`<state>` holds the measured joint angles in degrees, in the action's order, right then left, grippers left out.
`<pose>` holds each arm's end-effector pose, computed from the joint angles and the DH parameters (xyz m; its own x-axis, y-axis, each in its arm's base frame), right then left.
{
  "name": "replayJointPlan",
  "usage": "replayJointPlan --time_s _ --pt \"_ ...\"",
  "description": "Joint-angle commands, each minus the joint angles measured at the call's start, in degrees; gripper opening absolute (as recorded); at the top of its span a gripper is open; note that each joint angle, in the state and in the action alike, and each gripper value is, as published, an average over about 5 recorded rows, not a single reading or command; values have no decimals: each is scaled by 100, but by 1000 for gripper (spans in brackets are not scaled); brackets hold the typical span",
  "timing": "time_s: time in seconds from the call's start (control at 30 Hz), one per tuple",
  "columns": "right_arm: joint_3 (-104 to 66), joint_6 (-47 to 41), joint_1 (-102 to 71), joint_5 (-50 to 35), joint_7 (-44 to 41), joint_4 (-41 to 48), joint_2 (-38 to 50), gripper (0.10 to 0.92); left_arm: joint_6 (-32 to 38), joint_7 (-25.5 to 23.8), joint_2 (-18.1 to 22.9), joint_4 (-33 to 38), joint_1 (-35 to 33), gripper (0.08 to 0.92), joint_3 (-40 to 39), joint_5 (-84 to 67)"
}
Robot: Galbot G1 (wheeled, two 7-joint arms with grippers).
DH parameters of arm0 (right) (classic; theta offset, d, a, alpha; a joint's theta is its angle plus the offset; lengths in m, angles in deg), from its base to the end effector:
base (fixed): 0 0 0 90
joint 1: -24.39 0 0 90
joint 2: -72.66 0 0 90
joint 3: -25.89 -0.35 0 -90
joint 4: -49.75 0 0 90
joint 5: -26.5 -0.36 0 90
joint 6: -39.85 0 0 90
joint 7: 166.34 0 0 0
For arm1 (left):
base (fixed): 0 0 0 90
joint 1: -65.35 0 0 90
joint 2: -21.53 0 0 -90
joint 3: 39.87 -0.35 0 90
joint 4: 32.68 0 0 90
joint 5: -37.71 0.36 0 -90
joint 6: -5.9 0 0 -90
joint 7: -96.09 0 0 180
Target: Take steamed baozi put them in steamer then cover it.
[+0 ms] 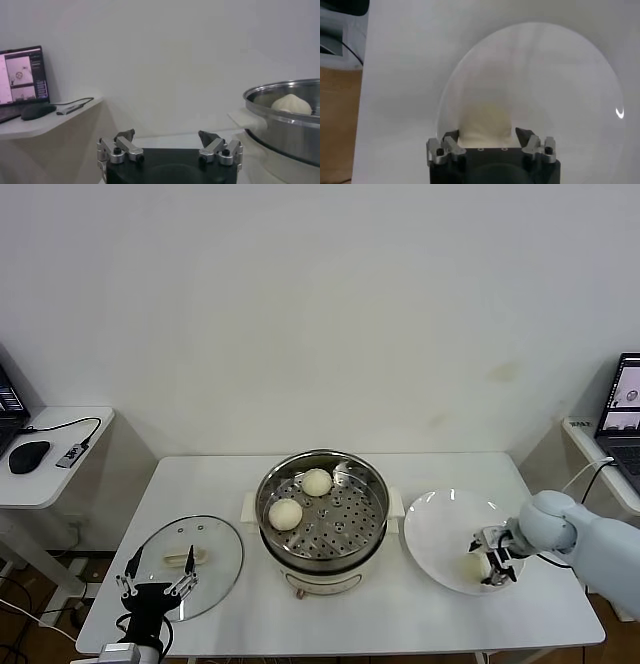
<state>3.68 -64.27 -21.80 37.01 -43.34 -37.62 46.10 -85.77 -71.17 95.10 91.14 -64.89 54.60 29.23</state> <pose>0.4177 -0.1790 -0.2391 -0.1832 -0.0732 0.9803 -0.9751 -0.1132 -0.1907 0.1392 0.0647 -0.2971 -0.9854 -0.1284 0.1119 -0.1110 0.9825 0.1499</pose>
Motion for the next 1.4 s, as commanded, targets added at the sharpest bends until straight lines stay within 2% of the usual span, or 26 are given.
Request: replayJointPlan --time_s 0.03,0.4,0.8,1.07,1.4 --pt "-19 -13 -3 15 8 52 -39 602 -4 2 6 22 -4 823 -8 9" --pt "130 -53 714 -346 -133 -164 134 565 -2 5 -7 47 10 823 -12 13" --pt "1055 -148 3348 -1422 -374 -450 223 557 -8 -2 -32 63 57 823 -62 11" --pt "2316 -114 5073 -1919 -297 -649 -462 563 -7 -1 -31 75 50 823 -40 9" --pt "2840 102 5244 -2233 -199 -935 -1717 569 -4 5 39 73 22 823 22 13"
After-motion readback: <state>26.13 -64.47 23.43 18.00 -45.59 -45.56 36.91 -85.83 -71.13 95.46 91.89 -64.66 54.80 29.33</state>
